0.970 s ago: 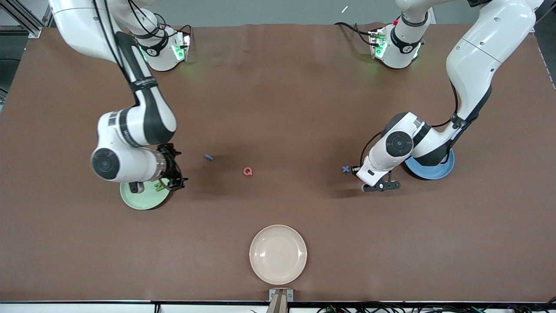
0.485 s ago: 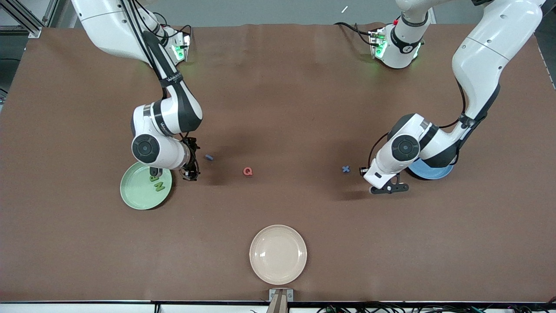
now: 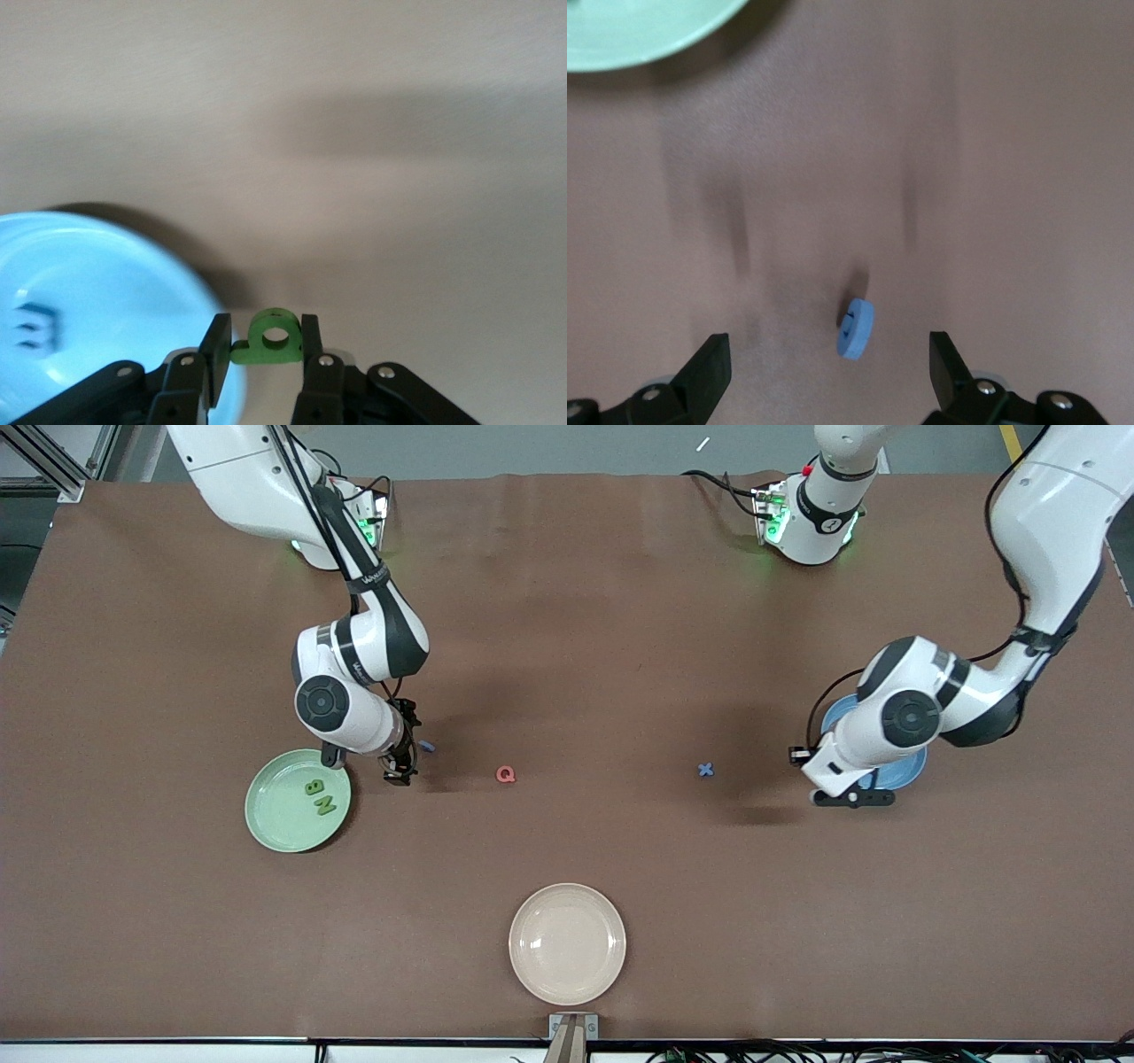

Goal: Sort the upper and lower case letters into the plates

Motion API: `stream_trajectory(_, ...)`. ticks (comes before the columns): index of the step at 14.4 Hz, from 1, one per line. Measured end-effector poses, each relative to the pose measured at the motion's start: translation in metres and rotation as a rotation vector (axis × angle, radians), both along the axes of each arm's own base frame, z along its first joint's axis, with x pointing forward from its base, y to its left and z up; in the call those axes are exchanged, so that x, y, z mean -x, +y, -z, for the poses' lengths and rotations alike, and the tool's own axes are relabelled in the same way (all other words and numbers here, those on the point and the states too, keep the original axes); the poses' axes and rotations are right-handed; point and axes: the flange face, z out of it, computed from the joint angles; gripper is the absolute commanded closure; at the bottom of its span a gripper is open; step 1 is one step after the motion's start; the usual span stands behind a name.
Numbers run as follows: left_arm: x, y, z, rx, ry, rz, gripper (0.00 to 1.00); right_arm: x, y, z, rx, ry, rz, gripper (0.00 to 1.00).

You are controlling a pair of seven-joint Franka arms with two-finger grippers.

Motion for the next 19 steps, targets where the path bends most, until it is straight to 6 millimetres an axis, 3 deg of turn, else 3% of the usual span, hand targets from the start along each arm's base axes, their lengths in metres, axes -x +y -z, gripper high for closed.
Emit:
stream_trajectory(3, 0.013, 0.049, 0.002, 0.019, 0.026, 0.029, 0.92, 0.004, 0.009, 0.0, 0.0, -0.007, -0.007, 0.08)
stream_trajectory(6, 0.028, 0.078, 0.016, -0.025, 0.034, 0.071, 0.92, 0.007, 0.012, 0.003, 0.002, -0.009, -0.011, 0.17)
stream_trajectory(12, 0.034, 0.084, 0.034, -0.036, -0.027, 0.153, 0.92, 0.014, 0.012, 0.019, 0.024, 0.0, -0.032, 0.37)
stream_trajectory(16, 0.033, 0.082, 0.042, -0.018, -0.035, 0.166, 0.91, 0.016, 0.016, 0.03, 0.03, -0.008, -0.042, 0.43)
stream_trajectory(17, 0.033, 0.082, 0.042, -0.016, -0.037, 0.166, 0.87, 0.017, 0.016, 0.032, 0.032, -0.007, -0.043, 0.46)
stream_trajectory(18, 0.033, 0.081, 0.042, -0.015, -0.038, 0.166, 0.77, 0.017, 0.016, 0.035, 0.033, -0.007, -0.043, 0.53)
stream_trajectory(19, 0.033, 0.082, 0.042, -0.015, -0.039, 0.167, 0.56, 0.018, 0.016, 0.037, 0.035, -0.005, -0.044, 0.66)
